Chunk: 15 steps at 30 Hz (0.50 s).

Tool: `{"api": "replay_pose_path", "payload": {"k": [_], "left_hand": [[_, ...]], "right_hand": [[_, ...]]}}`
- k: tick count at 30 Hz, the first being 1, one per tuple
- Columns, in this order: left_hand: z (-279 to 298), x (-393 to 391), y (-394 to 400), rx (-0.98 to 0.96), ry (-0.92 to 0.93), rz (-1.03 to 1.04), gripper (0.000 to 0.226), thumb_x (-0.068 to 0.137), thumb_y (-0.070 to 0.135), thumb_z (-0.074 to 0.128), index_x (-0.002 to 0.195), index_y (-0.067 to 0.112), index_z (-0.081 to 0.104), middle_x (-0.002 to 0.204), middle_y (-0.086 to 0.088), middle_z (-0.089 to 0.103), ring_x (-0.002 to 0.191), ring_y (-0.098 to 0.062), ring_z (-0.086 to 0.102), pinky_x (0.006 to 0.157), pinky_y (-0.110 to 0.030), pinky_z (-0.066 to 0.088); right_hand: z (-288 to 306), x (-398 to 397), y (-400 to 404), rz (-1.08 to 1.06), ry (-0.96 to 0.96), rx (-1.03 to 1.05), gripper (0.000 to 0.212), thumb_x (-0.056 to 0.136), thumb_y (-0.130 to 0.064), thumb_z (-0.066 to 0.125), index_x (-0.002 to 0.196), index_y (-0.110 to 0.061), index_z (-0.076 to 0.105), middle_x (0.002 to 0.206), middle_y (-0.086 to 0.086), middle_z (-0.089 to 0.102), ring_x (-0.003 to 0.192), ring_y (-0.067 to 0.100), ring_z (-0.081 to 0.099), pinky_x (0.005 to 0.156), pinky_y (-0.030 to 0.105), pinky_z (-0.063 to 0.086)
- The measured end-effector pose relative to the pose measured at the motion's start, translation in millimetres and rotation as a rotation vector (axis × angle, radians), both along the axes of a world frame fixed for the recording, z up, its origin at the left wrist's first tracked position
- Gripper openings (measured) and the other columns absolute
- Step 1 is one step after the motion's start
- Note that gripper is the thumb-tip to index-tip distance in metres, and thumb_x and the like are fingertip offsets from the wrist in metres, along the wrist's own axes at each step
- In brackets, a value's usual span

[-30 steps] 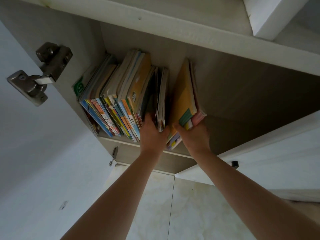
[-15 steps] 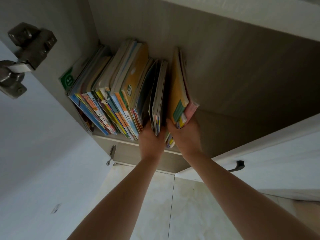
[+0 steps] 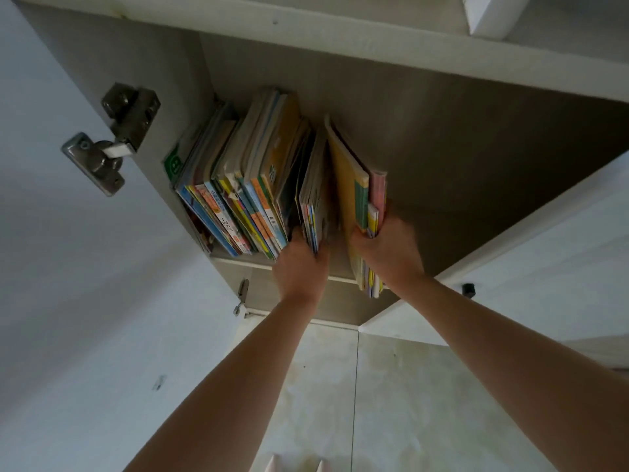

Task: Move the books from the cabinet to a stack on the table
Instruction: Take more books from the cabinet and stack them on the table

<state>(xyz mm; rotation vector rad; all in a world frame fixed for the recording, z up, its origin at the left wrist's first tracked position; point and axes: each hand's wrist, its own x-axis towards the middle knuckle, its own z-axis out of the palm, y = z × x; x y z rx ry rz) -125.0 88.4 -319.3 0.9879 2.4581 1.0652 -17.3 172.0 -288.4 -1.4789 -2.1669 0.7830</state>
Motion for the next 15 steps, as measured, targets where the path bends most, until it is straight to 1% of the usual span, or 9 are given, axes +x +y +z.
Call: {"api": "replay_pose_path", "payload": {"k": [3,6,9,11,13,15], "left_hand": [[4,3,-9,-0.050,0.090,0.052,0.048,0.089,0.040,0.060,0.126,0.011,0.048,0.103,-0.017,0.071,0.090,-0.039,0.067,0.070,-0.043,0.052],[-2,9,-16,-0.067,0.149,0.087,0.051,0.084,0.046,0.065,0.121,0.014,0.054,0.101,-0.015,0.071,0.086,-0.038,0.068,0.068,-0.041,0.052],[-20,11,-23,-0.082,0.264,0.130,0.056,0.077,0.050,0.069,0.115,0.010,0.059,0.108,-0.015,0.063,0.088,-0.035,0.064,0.066,-0.040,0.051],[-26,12,-30,-0.158,0.327,0.199,0.062,0.074,0.056,0.068,0.111,0.007,0.061,0.104,-0.017,0.059,0.086,-0.035,0.059,0.068,-0.040,0.048],[-26,12,-33,-0.177,0.329,0.263,0.065,0.069,0.056,0.073,0.109,0.007,0.060,0.101,-0.019,0.054,0.087,-0.037,0.054,0.071,-0.042,0.046],[-23,15,-33,-0.084,0.249,0.281,0.067,0.066,0.048,0.079,0.113,0.007,0.051,0.107,-0.019,0.048,0.092,-0.038,0.050,0.075,-0.044,0.047]], "right_hand": [[3,6,-4,0.012,-0.006,-0.015,0.034,0.079,-0.039,0.062,0.098,-0.011,0.064,0.082,0.005,0.072,0.068,0.019,0.071,0.062,0.038,0.061],[-3,9,-9,0.027,0.002,-0.013,0.043,0.076,-0.047,0.058,0.102,-0.013,0.062,0.084,0.005,0.072,0.071,0.021,0.071,0.064,0.039,0.061],[-10,12,-14,0.033,0.017,-0.011,0.038,0.081,-0.041,0.062,0.107,-0.014,0.061,0.089,0.003,0.072,0.074,0.020,0.072,0.067,0.039,0.061],[-13,13,-16,0.049,0.007,0.009,0.038,0.083,-0.040,0.064,0.108,-0.012,0.061,0.092,0.004,0.072,0.076,0.021,0.072,0.068,0.036,0.061],[-14,12,-18,0.062,0.016,0.036,0.037,0.084,-0.037,0.065,0.110,-0.011,0.059,0.094,0.005,0.072,0.077,0.020,0.072,0.068,0.034,0.061],[-15,11,-19,0.063,0.029,0.064,0.037,0.084,-0.036,0.064,0.111,-0.011,0.058,0.096,0.006,0.071,0.078,0.021,0.072,0.068,0.032,0.061]]}}
